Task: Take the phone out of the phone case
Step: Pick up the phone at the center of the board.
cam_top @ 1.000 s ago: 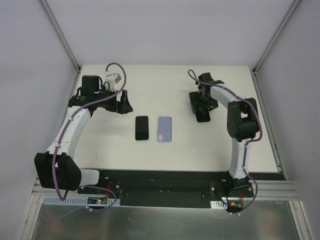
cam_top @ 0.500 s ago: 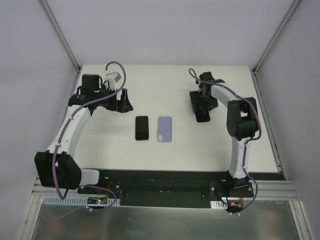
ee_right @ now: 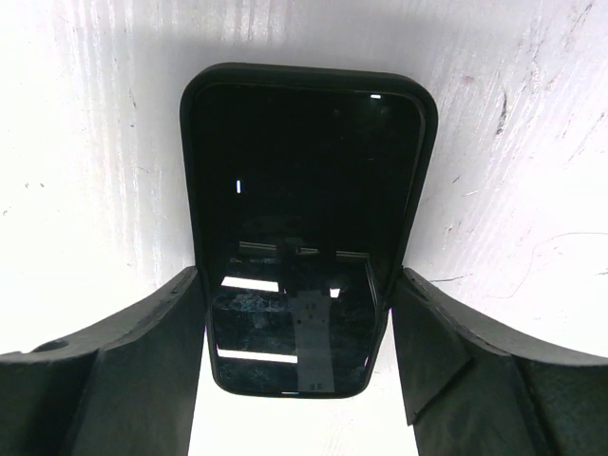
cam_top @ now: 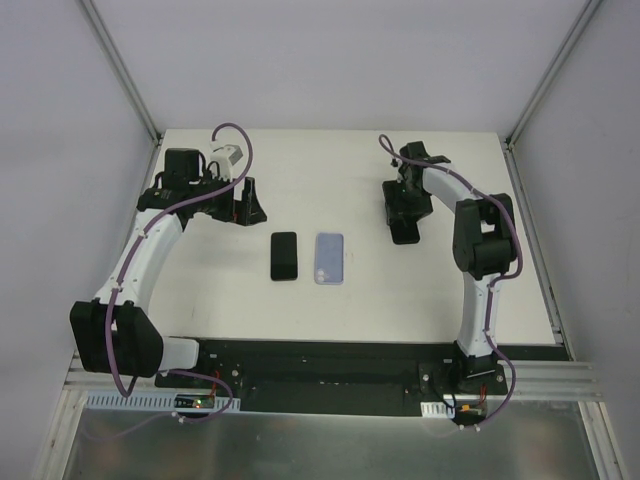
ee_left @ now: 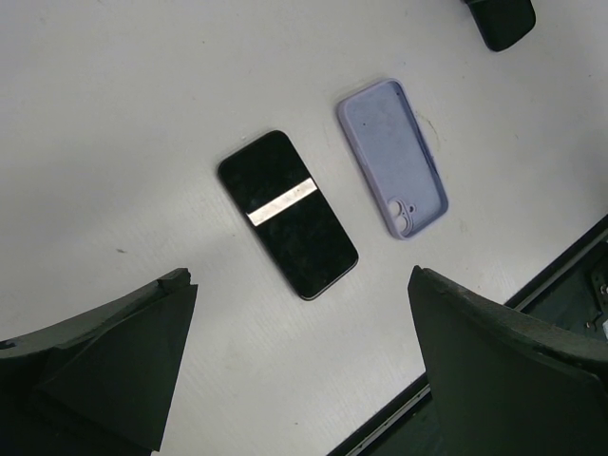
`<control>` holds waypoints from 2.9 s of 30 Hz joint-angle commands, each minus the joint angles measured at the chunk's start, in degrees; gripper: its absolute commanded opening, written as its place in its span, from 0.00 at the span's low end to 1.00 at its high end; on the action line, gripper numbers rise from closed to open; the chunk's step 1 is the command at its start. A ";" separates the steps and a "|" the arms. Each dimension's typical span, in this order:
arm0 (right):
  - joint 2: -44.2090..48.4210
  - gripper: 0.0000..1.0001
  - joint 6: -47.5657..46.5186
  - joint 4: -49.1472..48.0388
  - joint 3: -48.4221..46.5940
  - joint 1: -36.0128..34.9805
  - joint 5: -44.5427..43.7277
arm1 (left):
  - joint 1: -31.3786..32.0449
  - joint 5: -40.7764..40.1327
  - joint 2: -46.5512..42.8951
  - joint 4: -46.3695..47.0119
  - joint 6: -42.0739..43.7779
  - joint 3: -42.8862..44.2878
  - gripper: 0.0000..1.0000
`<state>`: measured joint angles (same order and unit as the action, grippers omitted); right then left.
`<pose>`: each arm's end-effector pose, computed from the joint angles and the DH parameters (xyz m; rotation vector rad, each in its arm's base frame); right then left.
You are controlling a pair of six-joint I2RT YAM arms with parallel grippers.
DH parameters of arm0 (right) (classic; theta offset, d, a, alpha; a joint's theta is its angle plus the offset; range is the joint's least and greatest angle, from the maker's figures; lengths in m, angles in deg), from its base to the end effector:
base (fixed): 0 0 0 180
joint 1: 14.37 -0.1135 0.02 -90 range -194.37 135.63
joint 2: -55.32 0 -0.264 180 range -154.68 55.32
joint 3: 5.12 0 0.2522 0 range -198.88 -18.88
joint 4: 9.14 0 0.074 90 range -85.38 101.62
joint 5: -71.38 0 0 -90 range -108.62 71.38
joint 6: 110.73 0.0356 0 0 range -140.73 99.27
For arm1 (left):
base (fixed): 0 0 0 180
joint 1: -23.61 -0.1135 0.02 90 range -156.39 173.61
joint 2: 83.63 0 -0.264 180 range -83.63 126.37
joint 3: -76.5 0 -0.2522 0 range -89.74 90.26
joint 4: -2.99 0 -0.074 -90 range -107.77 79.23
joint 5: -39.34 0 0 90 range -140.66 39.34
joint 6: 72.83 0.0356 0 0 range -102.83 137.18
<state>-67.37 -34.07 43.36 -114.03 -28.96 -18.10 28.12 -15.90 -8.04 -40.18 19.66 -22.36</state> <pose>0.4370 0.1141 0.1753 -0.6608 2.6464 0.0186 0.2846 -0.0428 0.3306 0.4616 2.1258 -0.6915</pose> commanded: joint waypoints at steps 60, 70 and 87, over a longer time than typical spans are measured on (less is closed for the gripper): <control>31.20 0.00 2.27 -12.72 21.59 -19.07 8.98 | 18.68 15.33 43.50 5.59 -34.64 31.68 0.96; 33.30 0.00 0.95 -15.01 22.38 -21.27 6.96 | 21.33 21.13 43.59 8.49 -37.55 26.76 0.86; 34.36 0.00 -0.01 -16.77 23.61 -23.20 3.80 | 23.35 25.09 43.94 10.95 -40.27 24.56 0.43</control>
<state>-36.05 -33.05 30.22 -89.90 -51.30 -12.64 50.44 6.24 36.01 -31.39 -18.53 2.16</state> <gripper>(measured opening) 0.758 0.477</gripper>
